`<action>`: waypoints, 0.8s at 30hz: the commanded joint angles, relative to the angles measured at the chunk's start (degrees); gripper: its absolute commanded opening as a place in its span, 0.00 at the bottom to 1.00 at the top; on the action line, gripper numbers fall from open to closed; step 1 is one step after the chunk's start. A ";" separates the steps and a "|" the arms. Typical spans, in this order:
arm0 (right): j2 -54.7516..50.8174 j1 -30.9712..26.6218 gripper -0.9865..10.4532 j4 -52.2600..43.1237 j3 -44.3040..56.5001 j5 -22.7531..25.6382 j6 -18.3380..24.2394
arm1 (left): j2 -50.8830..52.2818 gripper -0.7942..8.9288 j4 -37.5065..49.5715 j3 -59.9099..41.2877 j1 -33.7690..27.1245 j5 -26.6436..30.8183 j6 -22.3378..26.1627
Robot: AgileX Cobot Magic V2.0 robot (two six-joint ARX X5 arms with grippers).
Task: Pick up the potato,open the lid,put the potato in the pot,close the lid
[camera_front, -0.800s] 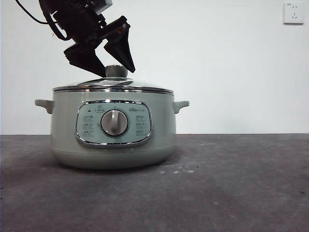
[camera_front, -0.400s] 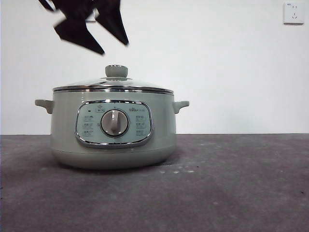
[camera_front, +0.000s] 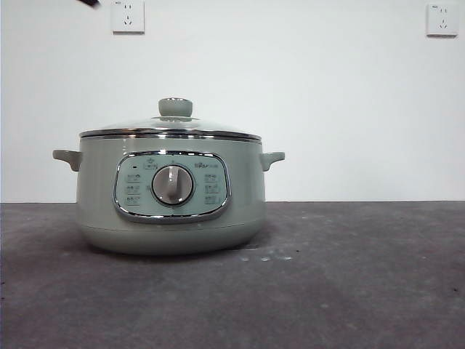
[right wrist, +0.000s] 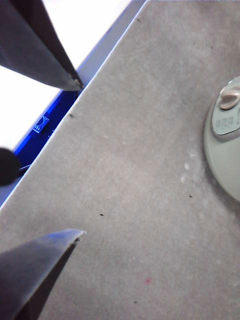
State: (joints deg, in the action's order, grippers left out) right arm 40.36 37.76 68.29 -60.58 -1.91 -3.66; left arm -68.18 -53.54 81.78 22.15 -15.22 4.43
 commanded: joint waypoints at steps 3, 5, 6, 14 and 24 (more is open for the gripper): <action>-0.04 0.07 0.49 -1.36 0.61 0.04 -0.24 | 4.24 0.49 -5.16 0.17 -0.09 -0.22 -1.40; 0.02 0.07 0.44 -1.42 0.61 0.04 -0.24 | 5.49 0.42 -6.58 0.17 -0.09 -0.20 -1.40; 0.02 0.07 0.38 -1.44 0.61 0.04 -0.24 | 6.05 0.33 -7.23 0.17 -0.09 -0.20 -1.40; 0.02 0.07 0.08 -1.46 0.61 0.04 -0.22 | 6.95 0.07 -9.62 0.17 -0.09 -0.20 -1.27; 0.02 0.07 0.09 -0.98 0.61 0.09 -1.27 | 6.93 0.08 -9.60 0.17 -0.09 -0.13 -1.25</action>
State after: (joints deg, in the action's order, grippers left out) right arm 40.38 37.76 67.61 -60.58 -1.91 -4.34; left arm -61.25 -63.02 81.78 22.15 -15.20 3.36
